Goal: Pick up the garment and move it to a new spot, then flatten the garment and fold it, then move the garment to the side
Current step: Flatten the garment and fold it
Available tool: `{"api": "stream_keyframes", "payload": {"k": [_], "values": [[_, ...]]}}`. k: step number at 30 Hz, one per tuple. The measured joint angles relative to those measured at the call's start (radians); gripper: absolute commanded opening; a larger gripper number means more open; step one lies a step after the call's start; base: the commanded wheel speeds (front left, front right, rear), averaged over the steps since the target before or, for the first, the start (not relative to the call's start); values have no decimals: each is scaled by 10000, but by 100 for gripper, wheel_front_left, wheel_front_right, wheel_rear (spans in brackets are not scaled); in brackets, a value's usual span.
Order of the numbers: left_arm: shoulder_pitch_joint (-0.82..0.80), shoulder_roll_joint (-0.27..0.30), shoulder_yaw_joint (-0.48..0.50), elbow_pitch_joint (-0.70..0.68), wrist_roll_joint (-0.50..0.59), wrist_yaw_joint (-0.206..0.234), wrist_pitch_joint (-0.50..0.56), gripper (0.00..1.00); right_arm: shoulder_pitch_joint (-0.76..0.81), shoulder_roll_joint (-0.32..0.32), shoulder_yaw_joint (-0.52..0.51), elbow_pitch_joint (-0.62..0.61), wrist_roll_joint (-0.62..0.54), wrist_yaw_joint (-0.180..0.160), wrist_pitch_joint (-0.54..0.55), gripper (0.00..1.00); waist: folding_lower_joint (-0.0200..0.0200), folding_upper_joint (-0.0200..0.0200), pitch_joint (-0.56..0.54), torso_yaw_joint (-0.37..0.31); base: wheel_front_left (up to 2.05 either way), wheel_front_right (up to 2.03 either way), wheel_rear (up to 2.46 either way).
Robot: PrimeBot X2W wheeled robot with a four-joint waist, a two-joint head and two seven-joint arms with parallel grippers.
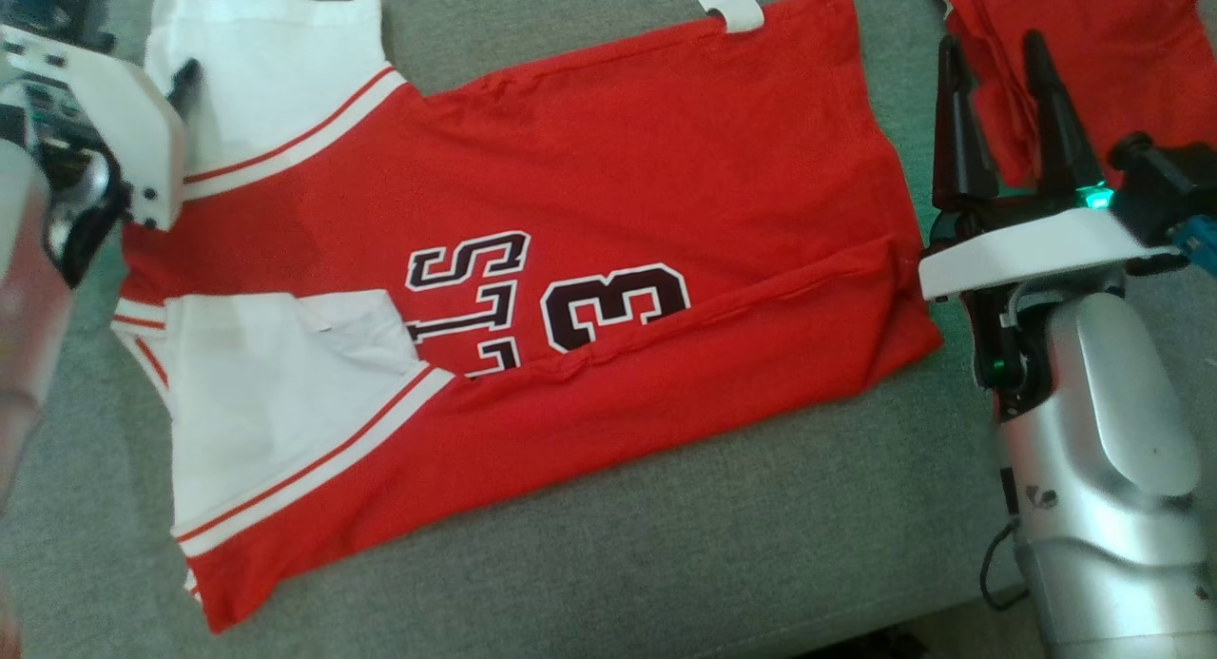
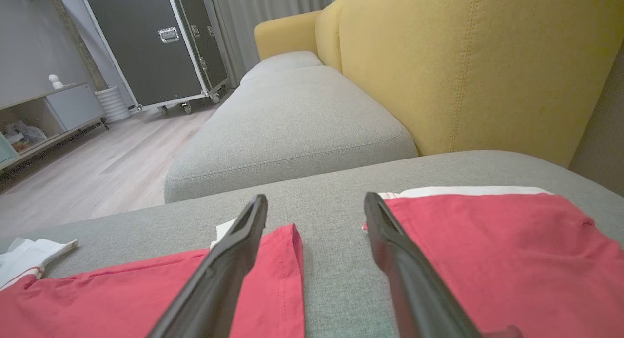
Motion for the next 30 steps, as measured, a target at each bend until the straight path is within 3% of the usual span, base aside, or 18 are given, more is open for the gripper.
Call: {"api": "stream_keyframes", "payload": {"k": [13,14,15,16,23,30], "values": [[-771,-50,-362,823,-1457,0,-339,100,32,0,-188,-523,-31,0,293,100,-1,0,433,-171,0,0,0],[-820,-84,-378,871,-1592,0,-324,90,32,0,-192,-527,-31,0,332,100,-1,0,443,-162,0,0,0],[-850,-138,-385,886,-1772,0,-219,26,32,0,-203,-529,-31,0,337,100,-1,0,447,-150,0,0,0],[-851,-205,-401,886,-1975,2,-128,0,32,0,-213,-531,-33,0,376,100,-1,0,446,-136,0,0,0],[-763,-357,-1028,514,-2604,0,-840,0,12,2,-232,-602,-717,0,681,100,0,0,251,129,0,0,0],[-558,-529,-1609,-570,-2894,0,-3354,0,-319,-81,-727,-667,-2132,0,1737,100,-3,1,-314,761,0,0,0]]}}
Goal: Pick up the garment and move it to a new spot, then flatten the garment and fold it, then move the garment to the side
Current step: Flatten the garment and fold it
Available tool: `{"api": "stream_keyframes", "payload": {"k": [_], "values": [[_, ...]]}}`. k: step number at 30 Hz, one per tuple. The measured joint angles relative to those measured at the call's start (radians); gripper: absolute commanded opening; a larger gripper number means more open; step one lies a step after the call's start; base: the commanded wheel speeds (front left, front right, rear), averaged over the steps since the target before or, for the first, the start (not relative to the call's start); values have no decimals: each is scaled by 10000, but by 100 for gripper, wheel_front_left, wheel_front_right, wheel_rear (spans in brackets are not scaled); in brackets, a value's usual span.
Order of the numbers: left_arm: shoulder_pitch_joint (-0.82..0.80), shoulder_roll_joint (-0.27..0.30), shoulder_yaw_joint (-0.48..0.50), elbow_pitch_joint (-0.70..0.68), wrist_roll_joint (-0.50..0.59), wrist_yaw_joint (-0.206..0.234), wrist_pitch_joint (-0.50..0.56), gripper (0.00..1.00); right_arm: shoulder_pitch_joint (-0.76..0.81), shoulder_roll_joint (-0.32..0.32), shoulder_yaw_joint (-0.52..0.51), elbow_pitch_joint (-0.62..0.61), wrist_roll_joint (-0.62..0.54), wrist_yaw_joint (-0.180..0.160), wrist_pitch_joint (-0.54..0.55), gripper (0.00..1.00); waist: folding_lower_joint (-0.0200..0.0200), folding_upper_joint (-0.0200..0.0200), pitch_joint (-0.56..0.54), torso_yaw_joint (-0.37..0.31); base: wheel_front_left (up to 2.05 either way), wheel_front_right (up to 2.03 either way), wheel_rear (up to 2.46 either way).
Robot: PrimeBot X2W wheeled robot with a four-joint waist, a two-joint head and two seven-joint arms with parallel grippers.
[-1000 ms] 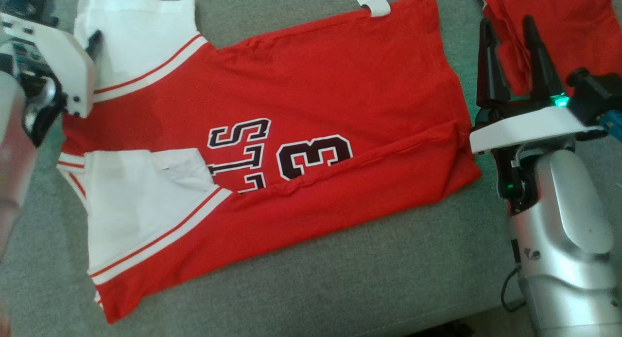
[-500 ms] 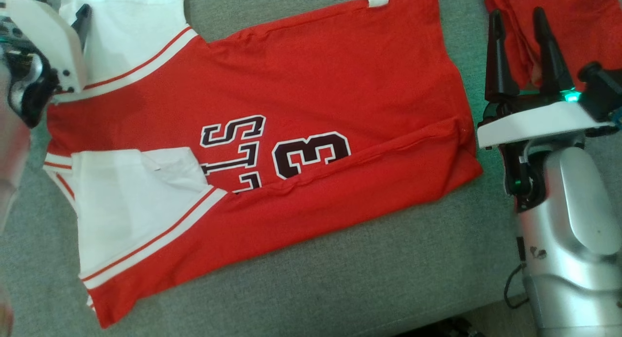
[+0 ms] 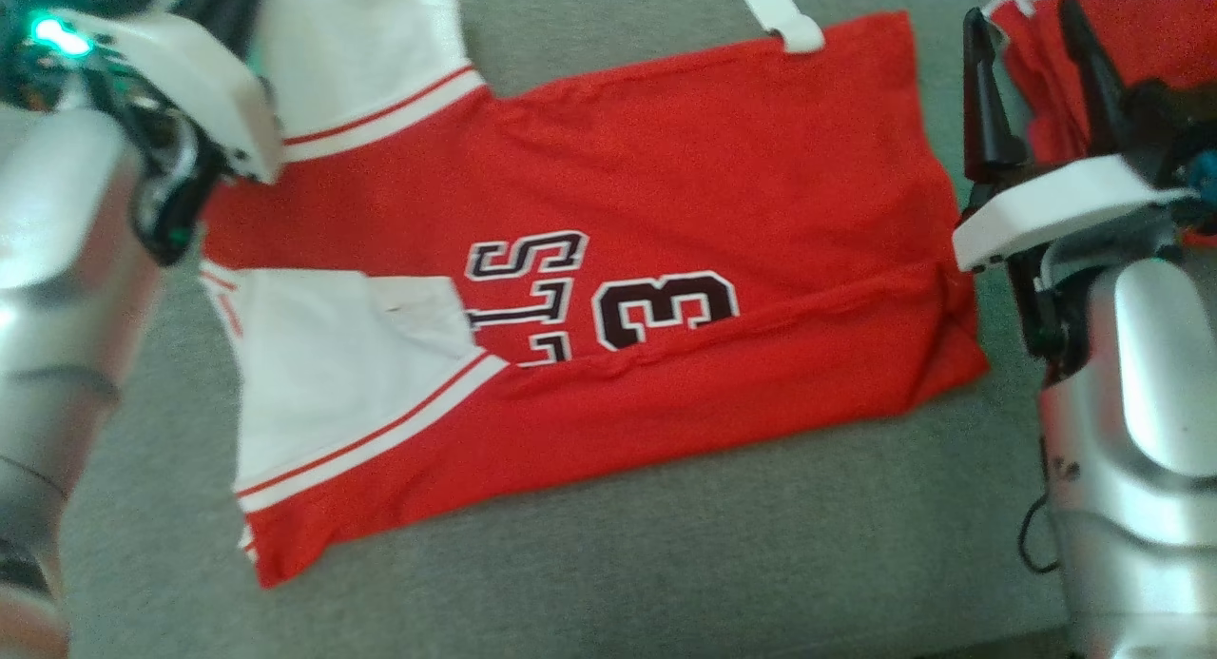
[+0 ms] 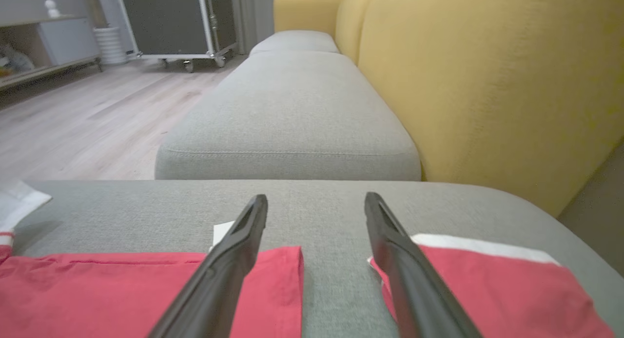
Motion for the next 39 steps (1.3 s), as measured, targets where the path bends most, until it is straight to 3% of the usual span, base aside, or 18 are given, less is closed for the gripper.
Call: {"api": "stream_keyframes", "payload": {"k": [8,16,24,30,32,39], "values": [[726,-59,-1246,-1354,50,0,-1367,0,-627,-1363,1233,1045,88,0,1152,100,-1,0,-646,1226,0,0,0],[1193,176,-1753,-2706,207,19,-1553,0,-1578,-2328,1323,3879,546,0,1973,100,0,0,-995,2213,0,0,0],[1229,192,-1954,-3584,261,107,-1377,0,-2376,-2688,974,6312,-6,0,2274,100,1,0,-976,2707,0,0,0],[1238,207,-1973,-3820,263,221,-1289,0,-2913,-2679,1026,7237,-224,0,2017,100,2,0,-793,2729,0,0,0],[1238,228,-1973,-3818,259,272,-1289,0,-3141,-2625,1110,7488,-219,0,1952,3,2,0,-753,2704,0,0,0],[1237,274,-1904,-3528,176,541,-1310,0,-3416,-2366,1337,7967,192,0,1195,0,2,0,-755,2569,0,0,0]]}}
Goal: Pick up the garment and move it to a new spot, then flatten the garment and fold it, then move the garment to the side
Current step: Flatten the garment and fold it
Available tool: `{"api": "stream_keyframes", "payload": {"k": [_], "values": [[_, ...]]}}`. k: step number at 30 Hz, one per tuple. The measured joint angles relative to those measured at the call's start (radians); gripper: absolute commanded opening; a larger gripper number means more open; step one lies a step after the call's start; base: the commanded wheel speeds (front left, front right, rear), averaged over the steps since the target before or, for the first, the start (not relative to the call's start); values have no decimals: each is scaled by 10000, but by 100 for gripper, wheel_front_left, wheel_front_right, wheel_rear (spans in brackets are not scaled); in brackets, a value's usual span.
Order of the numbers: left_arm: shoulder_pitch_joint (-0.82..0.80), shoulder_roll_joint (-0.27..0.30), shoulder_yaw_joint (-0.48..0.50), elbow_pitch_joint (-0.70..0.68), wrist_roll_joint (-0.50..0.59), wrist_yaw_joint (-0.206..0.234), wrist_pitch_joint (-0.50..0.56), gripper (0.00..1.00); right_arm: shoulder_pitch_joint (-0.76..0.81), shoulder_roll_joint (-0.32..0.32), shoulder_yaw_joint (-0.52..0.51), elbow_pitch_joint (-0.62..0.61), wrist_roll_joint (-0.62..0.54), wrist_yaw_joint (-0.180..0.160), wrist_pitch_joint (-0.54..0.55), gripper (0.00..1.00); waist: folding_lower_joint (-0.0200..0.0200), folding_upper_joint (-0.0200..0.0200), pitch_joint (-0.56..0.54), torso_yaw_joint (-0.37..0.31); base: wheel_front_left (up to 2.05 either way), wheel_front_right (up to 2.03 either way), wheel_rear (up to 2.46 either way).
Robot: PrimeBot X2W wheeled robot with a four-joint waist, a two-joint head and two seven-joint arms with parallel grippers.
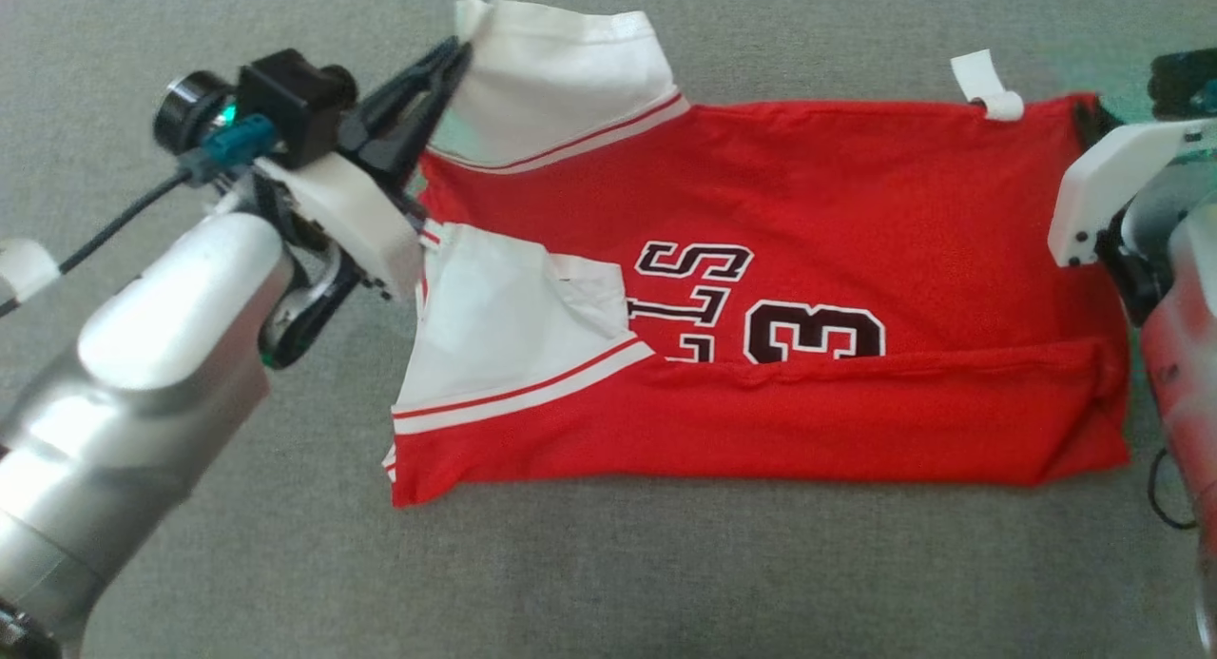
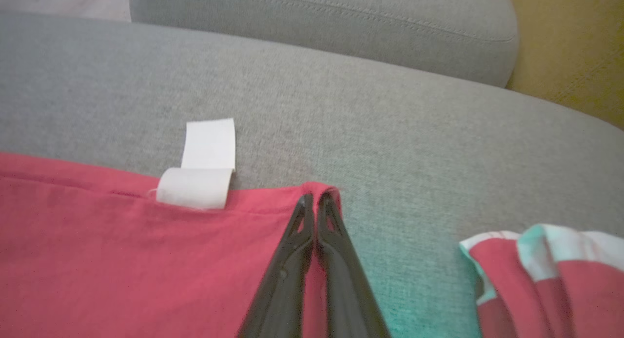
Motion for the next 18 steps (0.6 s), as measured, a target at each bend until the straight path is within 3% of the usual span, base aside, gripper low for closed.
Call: {"api": "stream_keyframes", "payload": {"k": [10,15,18], "values": [[-425,213,692,1513,19,495,-972,0,-1160,320,-163,48,1346,0,-1592,0,-1,0,-83,-448,0,0,0],[-1405,-92,1145,2571,238,692,-1647,0,-1639,476,-238,25,1956,0,-2136,0,0,0,18,-607,0,0,0],[-1746,-397,1204,3076,357,550,-1756,0,-1755,550,-188,161,2142,0,-2266,0,1,0,17,-637,0,0,0]]}}
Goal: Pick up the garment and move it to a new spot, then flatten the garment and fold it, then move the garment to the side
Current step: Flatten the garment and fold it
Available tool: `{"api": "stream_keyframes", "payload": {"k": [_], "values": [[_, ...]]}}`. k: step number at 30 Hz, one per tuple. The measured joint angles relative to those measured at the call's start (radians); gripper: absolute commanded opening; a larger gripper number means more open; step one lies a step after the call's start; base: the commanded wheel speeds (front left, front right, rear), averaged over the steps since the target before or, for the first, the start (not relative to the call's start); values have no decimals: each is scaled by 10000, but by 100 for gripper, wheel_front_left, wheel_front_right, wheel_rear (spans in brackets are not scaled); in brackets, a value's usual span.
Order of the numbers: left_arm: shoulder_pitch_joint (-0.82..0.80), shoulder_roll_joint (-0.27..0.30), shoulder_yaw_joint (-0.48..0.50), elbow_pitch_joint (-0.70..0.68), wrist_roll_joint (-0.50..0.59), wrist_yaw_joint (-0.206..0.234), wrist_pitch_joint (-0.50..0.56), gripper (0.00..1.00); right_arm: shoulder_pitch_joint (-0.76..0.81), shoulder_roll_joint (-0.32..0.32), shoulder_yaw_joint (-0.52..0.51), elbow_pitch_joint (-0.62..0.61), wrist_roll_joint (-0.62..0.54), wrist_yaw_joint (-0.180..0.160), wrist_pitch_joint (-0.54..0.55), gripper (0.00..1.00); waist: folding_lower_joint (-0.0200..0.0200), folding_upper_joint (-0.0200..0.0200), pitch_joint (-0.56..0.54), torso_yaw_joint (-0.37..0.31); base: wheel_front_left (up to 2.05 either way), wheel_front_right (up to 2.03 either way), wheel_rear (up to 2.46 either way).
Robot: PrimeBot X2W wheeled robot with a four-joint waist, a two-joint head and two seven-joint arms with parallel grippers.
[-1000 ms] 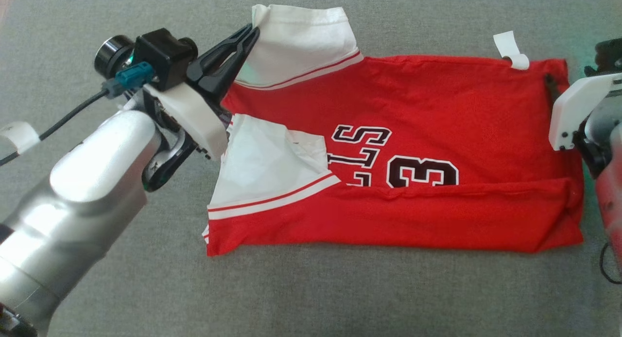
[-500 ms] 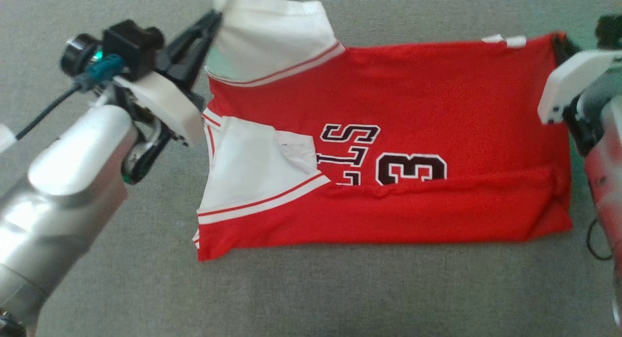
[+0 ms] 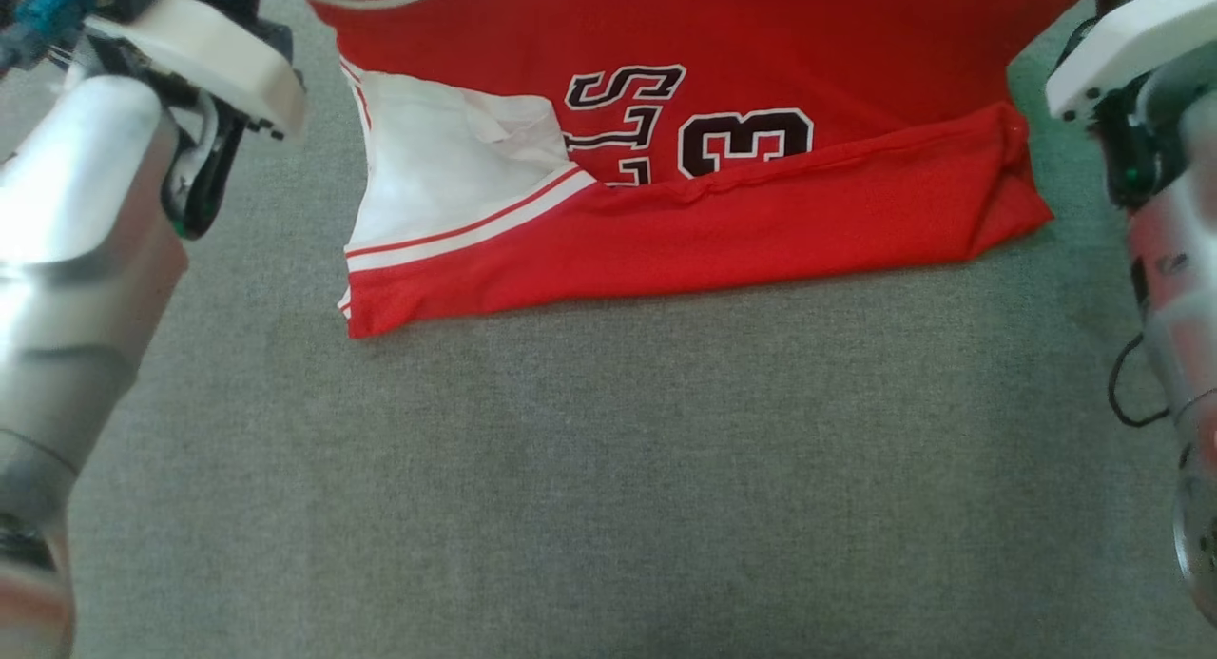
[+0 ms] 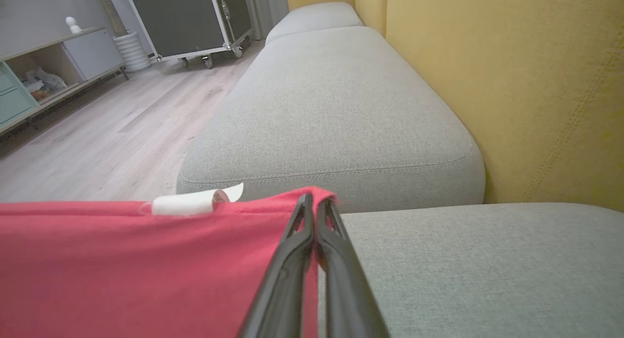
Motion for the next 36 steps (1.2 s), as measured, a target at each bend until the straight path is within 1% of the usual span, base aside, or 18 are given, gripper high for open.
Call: {"api": "stream_keyframes", "payload": {"k": [3,7,10,14,15,16,20,25,30,32,36], "values": [[10,-171,-38,433,98,-268,-86,0,4,31,186,203,151,2,-13,0,-1,0,-87,-5,0,0,0],[146,-213,-228,790,98,-598,-127,0,73,13,443,385,466,0,-12,0,-1,0,-305,23,0,0,0],[542,-213,-401,863,77,-803,-136,0,349,-40,784,454,777,0,155,0,-2,0,-528,66,0,0,0],[1356,-98,-828,633,-255,-1011,433,0,967,-257,1455,454,1267,0,709,0,-2,0,-874,152,0,0,0],[1565,-33,-968,468,-385,-1014,623,0,1130,-309,1639,443,1413,0,894,0,-2,0,-961,176,0,0,0],[1952,165,-1289,38,-600,-1020,1055,0,1448,-454,2057,368,1655,0,1308,0,-4,0,-1123,228,0,0,0],[2594,771,-1952,-1154,-1174,-1091,1921,0,1920,-892,2926,98,2107,0,2098,0,-4,0,-1358,310,0,0,0],[3036,1419,-2370,-2100,-1682,-1091,2725,0,2303,-1377,3942,-339,2633,0,2961,0,-4,0,-1523,336,0,0,0],[3254,1708,-2685,-2585,-2029,-1091,3611,0,2597,-1850,4993,-982,3135,0,3638,0,-2,0,-1543,311,0,0,0],[3275,1743,-2717,-2660,-2029,-1087,3639,0,2615,-1944,5164,-1095,3262,0,3747,0,-2,0,-1535,303,0,0,0],[3278,1749,-2725,-2780,-2029,-936,3639,0,2636,-2197,5584,-1425,3737,0,4027,0,-2,0,-1495,264,0,0,0]]}}
